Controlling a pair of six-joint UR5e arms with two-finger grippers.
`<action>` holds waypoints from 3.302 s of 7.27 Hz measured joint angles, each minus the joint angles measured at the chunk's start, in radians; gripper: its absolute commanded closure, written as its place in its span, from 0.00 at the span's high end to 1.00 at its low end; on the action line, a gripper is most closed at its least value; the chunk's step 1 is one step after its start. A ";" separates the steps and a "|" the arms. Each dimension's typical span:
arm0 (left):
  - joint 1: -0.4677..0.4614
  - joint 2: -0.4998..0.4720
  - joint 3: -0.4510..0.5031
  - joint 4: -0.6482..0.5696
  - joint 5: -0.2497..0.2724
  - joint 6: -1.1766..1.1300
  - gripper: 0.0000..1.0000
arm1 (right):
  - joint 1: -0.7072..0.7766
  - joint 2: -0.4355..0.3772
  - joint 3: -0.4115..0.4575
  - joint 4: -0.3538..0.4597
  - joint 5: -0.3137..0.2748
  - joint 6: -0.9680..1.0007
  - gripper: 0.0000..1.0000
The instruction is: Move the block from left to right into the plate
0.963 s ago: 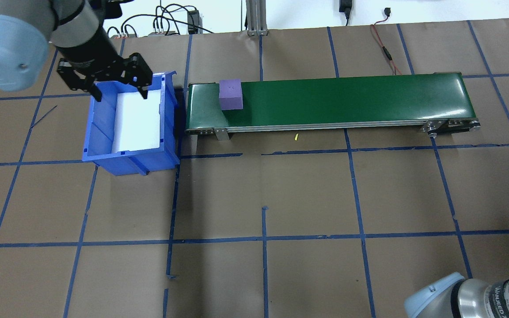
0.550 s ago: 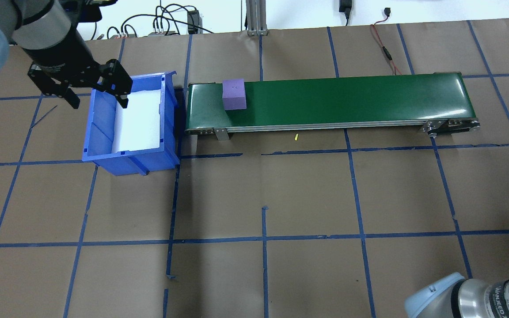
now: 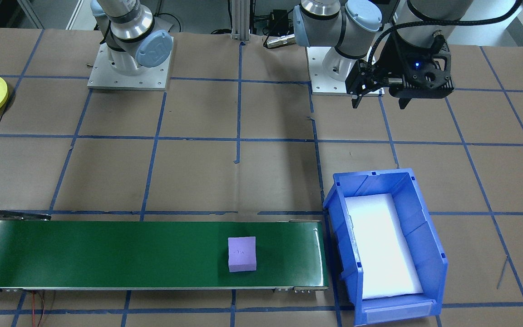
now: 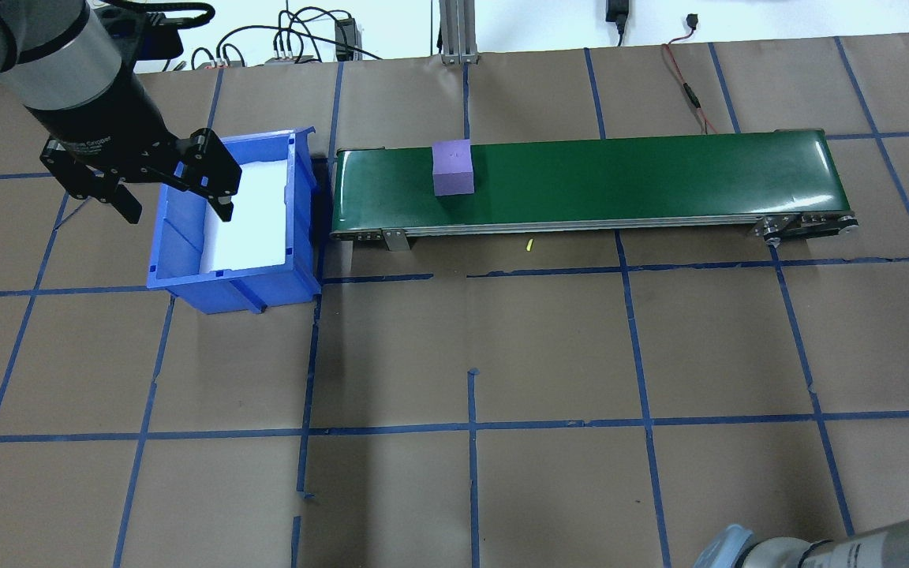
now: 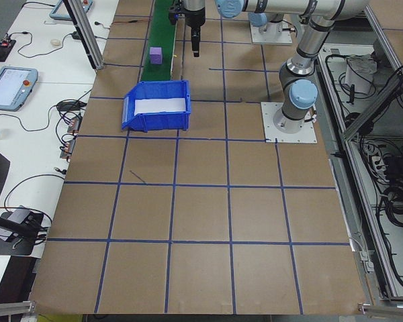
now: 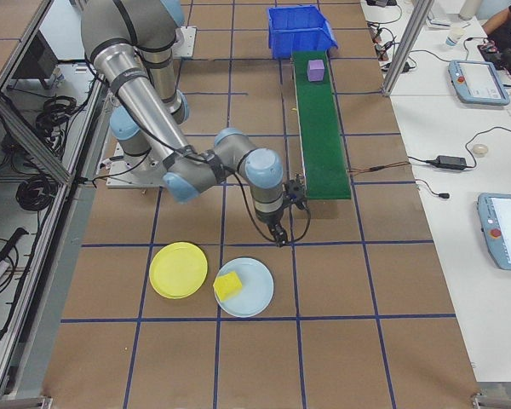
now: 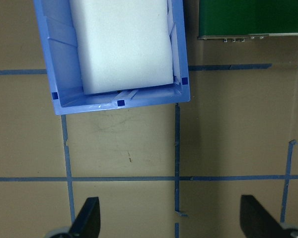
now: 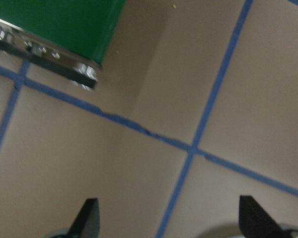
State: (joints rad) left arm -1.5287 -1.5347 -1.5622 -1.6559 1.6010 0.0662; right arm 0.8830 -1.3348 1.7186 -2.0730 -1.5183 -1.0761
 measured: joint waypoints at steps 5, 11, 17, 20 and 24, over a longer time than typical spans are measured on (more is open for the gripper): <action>-0.007 -0.004 -0.003 0.053 -0.043 0.009 1.00 | 0.368 0.017 -0.064 0.055 -0.058 0.384 0.94; -0.007 -0.002 -0.001 0.054 -0.045 0.007 1.00 | -0.334 0.052 0.035 -0.091 -0.085 -0.561 0.95; -0.008 0.000 -0.002 0.054 -0.044 0.007 1.00 | -0.564 0.178 0.084 -0.168 -0.008 -0.712 0.83; -0.008 0.001 -0.002 0.054 -0.044 0.007 1.00 | -0.567 0.174 0.089 -0.168 -0.012 -0.698 0.26; -0.008 0.002 -0.003 0.054 -0.044 0.007 1.00 | -0.572 0.088 0.089 -0.124 -0.105 -0.620 0.41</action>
State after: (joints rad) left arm -1.5370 -1.5325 -1.5647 -1.6015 1.5570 0.0736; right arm 0.3107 -1.2466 1.8075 -2.1967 -1.6236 -1.6962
